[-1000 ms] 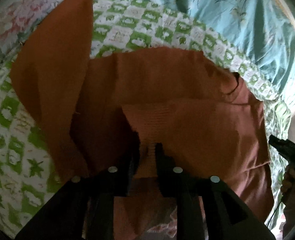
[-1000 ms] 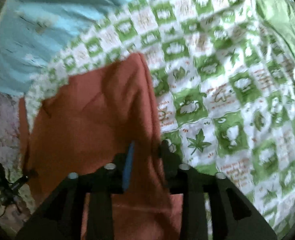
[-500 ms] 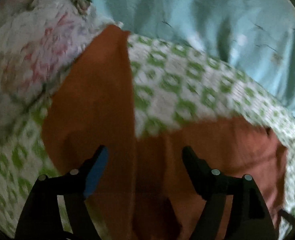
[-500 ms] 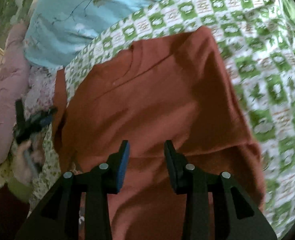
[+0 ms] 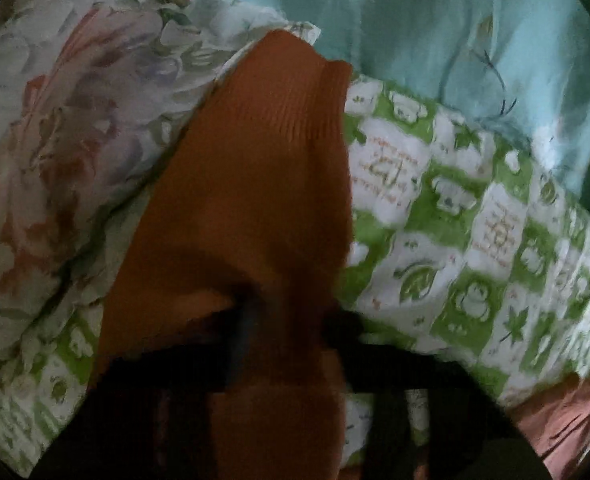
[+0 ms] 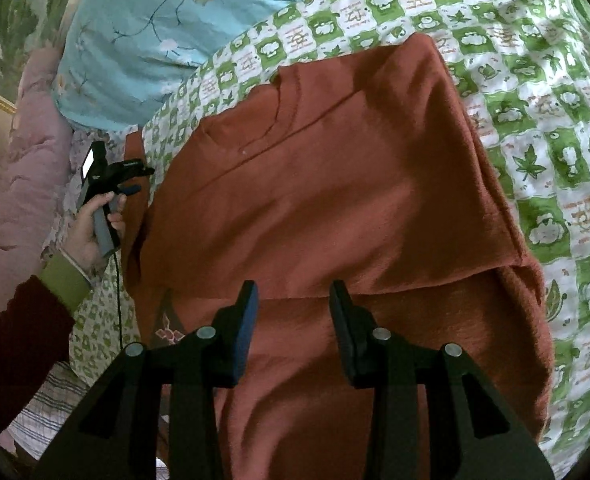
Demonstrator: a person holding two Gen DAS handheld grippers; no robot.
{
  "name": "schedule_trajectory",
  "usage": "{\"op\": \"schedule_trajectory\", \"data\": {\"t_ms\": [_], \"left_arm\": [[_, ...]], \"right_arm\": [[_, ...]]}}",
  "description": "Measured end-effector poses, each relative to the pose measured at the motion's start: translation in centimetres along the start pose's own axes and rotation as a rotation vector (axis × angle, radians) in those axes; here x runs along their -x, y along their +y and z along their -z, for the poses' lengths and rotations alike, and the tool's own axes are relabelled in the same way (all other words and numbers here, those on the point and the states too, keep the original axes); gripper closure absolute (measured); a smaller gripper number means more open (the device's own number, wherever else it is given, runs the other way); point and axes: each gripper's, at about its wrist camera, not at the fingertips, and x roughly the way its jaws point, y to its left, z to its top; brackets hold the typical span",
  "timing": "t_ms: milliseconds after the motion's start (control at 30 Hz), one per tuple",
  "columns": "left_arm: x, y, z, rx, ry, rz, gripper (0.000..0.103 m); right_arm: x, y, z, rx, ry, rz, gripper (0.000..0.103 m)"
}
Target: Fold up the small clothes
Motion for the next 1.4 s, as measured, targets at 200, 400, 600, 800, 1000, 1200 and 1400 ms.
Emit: {"op": "schedule_trajectory", "data": {"t_ms": [200,400,600,800,1000,1200,1400], "left_arm": [[4.7,-1.7,1.8,-0.116,-0.101,0.147,0.101],[10.7,-6.3,7.3,-0.209,-0.151,0.32,0.101],[16.2,-14.9,14.7,-0.361,-0.175,0.482,0.101],[16.6,-22.3,22.7,-0.545,-0.121,0.557,0.101],[13.3,-25.4,28.1,-0.676,-0.021,0.546,0.098],[12.8,-24.0,30.2,-0.697,0.024,0.553,0.07],[15.2,-17.8,29.9,-0.607,0.021,0.535,0.063]], "right_arm": [[0.8,-0.3,0.2,-0.012,-0.028,-0.004,0.064],[1.0,0.3,0.3,-0.014,-0.049,-0.014,0.064],[2.3,0.4,0.6,-0.044,-0.097,-0.025,0.064],[3.9,-1.7,1.1,-0.111,-0.154,0.011,0.064],[4.7,-4.1,1.5,-0.189,-0.163,0.034,0.064],[4.2,-4.5,0.5,-0.186,-0.162,0.036,0.059],[0.8,-3.5,-3.7,-0.139,-0.146,-0.019,0.058]]}}
